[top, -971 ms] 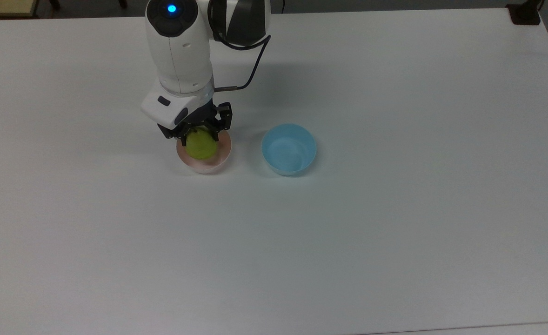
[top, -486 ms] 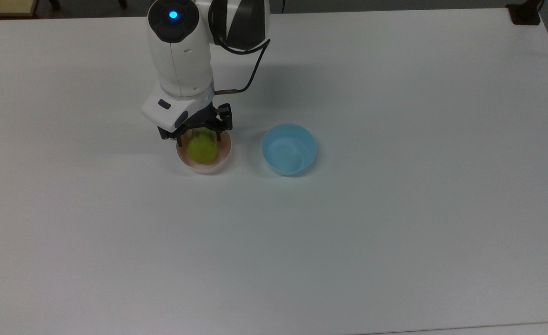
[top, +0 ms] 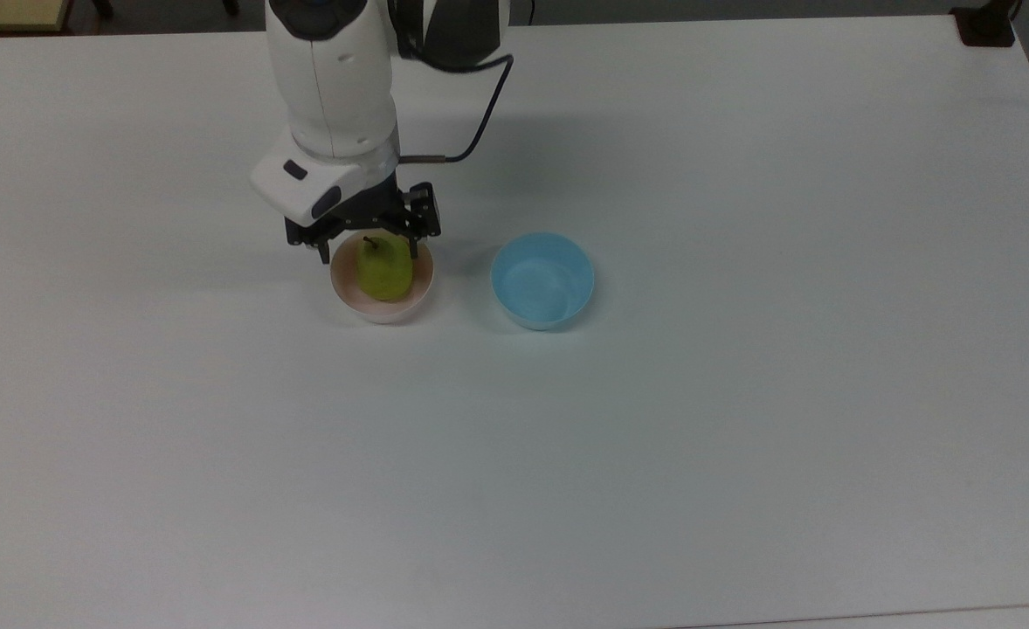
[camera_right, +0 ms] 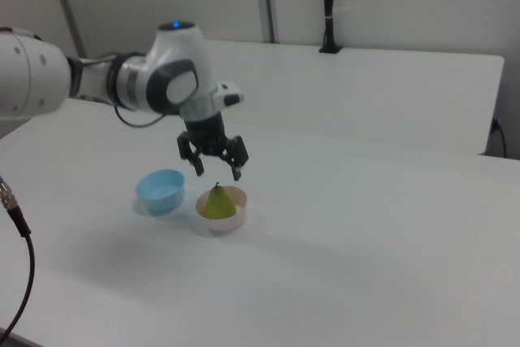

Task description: Place the pear in the bowl

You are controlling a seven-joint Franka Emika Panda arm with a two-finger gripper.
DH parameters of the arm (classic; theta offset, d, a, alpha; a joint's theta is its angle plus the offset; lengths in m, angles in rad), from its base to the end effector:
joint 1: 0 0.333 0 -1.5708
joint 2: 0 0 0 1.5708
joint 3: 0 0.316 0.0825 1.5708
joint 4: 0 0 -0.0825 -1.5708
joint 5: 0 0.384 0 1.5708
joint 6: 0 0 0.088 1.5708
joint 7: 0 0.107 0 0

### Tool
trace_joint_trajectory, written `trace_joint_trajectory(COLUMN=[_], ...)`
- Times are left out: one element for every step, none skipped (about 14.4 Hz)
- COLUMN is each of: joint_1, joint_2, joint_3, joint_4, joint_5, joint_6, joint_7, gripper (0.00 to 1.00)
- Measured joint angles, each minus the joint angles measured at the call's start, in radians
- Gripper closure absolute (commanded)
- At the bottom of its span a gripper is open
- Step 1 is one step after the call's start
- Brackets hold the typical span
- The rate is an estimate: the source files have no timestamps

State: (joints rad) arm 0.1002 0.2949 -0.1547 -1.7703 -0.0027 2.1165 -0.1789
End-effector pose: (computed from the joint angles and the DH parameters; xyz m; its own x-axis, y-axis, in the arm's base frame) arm 0.6405 -0.0278 0.4015 0.9899 0.1343 0.0452 0.1317 -0.9897 0.0561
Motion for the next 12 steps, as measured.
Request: trace_joint_trajectory(joint_1=[0.002, 0.005, 0.007, 0.007, 0.007, 0.007, 0.007, 0.007, 0.006, 0.004, -0.002, -0.01], joint_2=[-0.012, -0.033, -0.051, -0.072, -0.095, -0.119, -0.148, -0.178, -0.207, -0.235, -0.258, -0.272], joint_3=[0.0, 0.0, 0.001, 0.003, 0.004, 0.006, 0.007, 0.008, 0.009, 0.01, 0.011, 0.014], joint_4=[0.041, 0.099, 0.133, 0.163, 0.187, 0.201, 0.21, 0.214, 0.214, 0.214, 0.213, 0.21], joint_5=[0.0, 0.0, 0.0, 0.0, 0.0, 0.0, 0.0, 0.003, 0.012, 0.034, 0.062, 0.08], joint_6=[-0.068, -0.159, -0.218, -0.277, -0.325, -0.361, -0.394, -0.427, -0.458, -0.479, -0.491, -0.496], joint_7=[0.006, 0.01, 0.01, 0.01, 0.011, 0.011, 0.012, 0.012, 0.012, 0.012, 0.012, 0.009], gripper=[0.0, 0.0, 0.0, 0.0, 0.0, 0.0, 0.0, 0.0, 0.0, 0.0, 0.0, 0.0])
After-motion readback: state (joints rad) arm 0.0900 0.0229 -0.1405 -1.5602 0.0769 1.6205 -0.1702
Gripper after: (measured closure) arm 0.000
